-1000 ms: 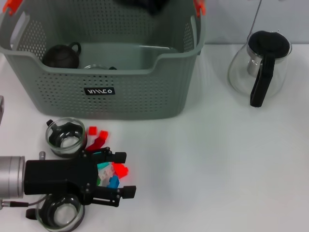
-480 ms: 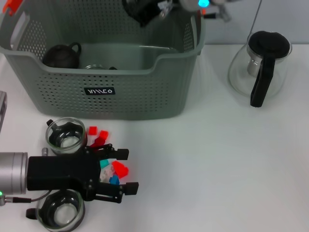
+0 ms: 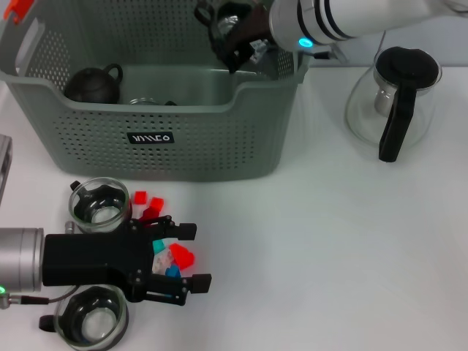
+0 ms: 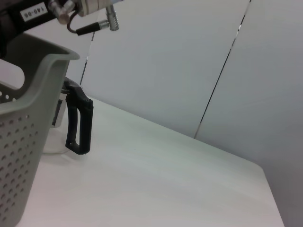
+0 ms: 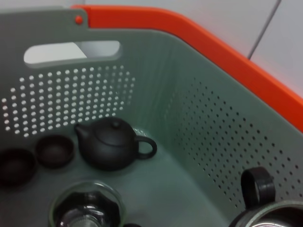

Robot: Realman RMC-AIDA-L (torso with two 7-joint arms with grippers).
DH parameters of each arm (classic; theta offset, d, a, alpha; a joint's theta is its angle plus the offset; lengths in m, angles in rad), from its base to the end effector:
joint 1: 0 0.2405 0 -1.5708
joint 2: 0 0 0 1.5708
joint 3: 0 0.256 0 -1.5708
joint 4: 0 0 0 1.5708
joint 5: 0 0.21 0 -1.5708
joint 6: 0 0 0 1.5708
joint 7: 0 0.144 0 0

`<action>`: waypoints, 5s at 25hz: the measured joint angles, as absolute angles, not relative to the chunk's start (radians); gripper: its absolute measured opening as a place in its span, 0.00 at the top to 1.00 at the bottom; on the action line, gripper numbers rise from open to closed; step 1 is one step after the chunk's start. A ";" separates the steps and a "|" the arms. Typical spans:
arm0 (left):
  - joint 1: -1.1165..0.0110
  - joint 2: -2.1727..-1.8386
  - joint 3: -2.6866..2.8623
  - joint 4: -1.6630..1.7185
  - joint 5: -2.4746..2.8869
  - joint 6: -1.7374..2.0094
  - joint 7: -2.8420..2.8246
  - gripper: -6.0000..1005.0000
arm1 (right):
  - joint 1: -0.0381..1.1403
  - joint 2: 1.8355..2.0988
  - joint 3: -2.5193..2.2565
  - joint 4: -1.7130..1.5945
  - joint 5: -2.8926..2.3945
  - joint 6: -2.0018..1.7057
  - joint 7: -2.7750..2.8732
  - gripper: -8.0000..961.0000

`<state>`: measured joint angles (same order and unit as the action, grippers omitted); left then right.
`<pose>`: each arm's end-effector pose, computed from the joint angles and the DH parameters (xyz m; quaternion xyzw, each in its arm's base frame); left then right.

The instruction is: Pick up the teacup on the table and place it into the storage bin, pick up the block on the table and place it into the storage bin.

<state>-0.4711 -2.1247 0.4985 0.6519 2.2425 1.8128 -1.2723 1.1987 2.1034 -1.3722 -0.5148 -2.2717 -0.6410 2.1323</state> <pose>-0.2788 0.2699 -0.0119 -0.9435 -0.2104 -0.2531 0.0380 0.0554 0.4792 -0.0838 -0.9496 0.1077 0.0020 0.2944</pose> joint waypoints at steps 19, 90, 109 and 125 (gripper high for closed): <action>-0.469 -2.125 0.500 0.644 2.243 1.810 -1.271 0.06 | 1.189 2.105 -1.407 -0.480 -2.272 -0.639 2.137 0.84; -0.323 -2.172 0.873 1.365 2.571 1.926 -1.584 0.16 | 0.561 2.100 -1.480 -1.082 -1.754 -1.277 1.754 0.16; -0.347 -2.170 1.008 1.271 2.591 1.862 -1.618 0.17 | 0.575 2.103 -1.477 -1.040 -1.752 -1.253 1.738 0.16; -0.371 -2.170 1.029 1.256 2.643 1.850 -1.677 0.36 | 0.577 2.102 -1.476 -1.041 -1.742 -1.248 1.738 0.16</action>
